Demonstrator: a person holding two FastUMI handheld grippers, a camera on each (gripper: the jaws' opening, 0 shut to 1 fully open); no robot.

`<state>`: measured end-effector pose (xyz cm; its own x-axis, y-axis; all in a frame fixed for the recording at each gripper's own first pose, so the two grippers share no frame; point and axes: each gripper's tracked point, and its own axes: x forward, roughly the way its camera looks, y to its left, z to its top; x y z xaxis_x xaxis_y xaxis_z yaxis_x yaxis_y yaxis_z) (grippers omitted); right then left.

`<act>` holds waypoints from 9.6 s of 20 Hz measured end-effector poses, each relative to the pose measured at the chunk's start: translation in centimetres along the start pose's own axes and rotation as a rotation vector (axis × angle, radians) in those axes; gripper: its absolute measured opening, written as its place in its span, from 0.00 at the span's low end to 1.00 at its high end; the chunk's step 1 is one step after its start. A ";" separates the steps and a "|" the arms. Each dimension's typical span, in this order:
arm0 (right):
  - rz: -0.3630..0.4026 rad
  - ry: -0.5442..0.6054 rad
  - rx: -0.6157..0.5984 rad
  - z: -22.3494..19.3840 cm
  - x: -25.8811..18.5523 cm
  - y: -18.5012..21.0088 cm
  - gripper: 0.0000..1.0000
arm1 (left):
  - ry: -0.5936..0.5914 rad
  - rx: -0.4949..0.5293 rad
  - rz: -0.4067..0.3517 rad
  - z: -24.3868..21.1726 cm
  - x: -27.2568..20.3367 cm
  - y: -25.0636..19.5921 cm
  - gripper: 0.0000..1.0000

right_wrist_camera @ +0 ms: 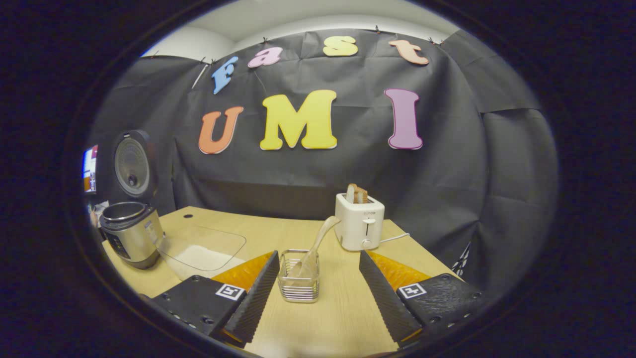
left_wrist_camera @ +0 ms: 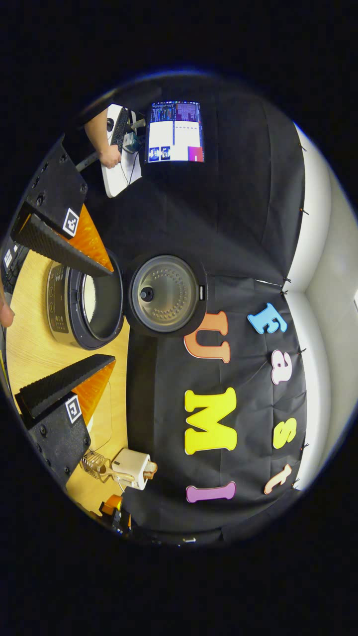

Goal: Close the left gripper, press the button to open the rice cooker; take a wooden spoon from the chopstick holder with the right hand, scoop a spoonful of rice and pour it into the rice cooker, then put the wooden spoon back into the chopstick holder.

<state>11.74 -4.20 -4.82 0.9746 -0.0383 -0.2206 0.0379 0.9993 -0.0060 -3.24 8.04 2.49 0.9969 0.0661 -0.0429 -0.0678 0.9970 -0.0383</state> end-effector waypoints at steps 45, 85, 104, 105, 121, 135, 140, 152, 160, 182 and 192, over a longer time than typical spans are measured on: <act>0.056 0.433 0.007 -0.2 14.9 3.3 0.10 | 0.148 0.043 -0.012 -4.5 2.6 1.8 0.99; -0.274 0.088 -0.270 1.0 12.4 21.3 0.07 | 0.063 -0.054 -0.072 -1.8 1.0 4.0 1.00; -0.129 0.234 0.295 -2.6 9.2 27.6 0.06 | 0.070 -0.099 -0.112 -1.8 1.0 3.2 0.99; -0.122 0.246 0.369 -3.0 9.0 27.1 0.06 | 0.071 -0.098 -0.111 -1.8 1.1 3.2 0.99; 0.053 0.411 0.818 -4.2 8.0 28.0 0.06 | 0.092 -0.106 -0.107 -2.5 1.6 3.1 0.99; 0.161 0.315 1.238 -1.5 7.0 25.4 0.05 | 0.088 -0.099 -0.104 -2.4 1.6 3.4 0.99; 0.191 0.264 1.380 0.6 5.8 22.9 0.05 | 0.092 -0.104 -0.086 -2.6 1.9 4.1 0.99; 0.415 0.280 1.588 7.5 2.1 25.4 0.05 | 0.087 -0.066 -0.062 -2.5 1.7 4.7 0.99; 0.491 0.271 1.416 11.7 -0.7 32.7 0.05 | 0.084 -0.063 -0.004 -2.5 1.5 7.9 0.99; 0.473 0.099 0.383 14.6 0.0 48.3 0.05 | 0.102 -0.029 0.087 -3.2 1.8 12.4 0.99; 0.487 -0.007 0.086 16.8 -0.8 49.3 0.06 | 0.113 -0.030 0.133 -3.8 2.0 13.9 0.94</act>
<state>16.53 45.03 11.43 0.8851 0.4329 -0.1710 -0.4047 0.8973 0.1763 -2.32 21.85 -1.91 0.9684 0.1903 -0.1611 -0.2012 0.9781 -0.0541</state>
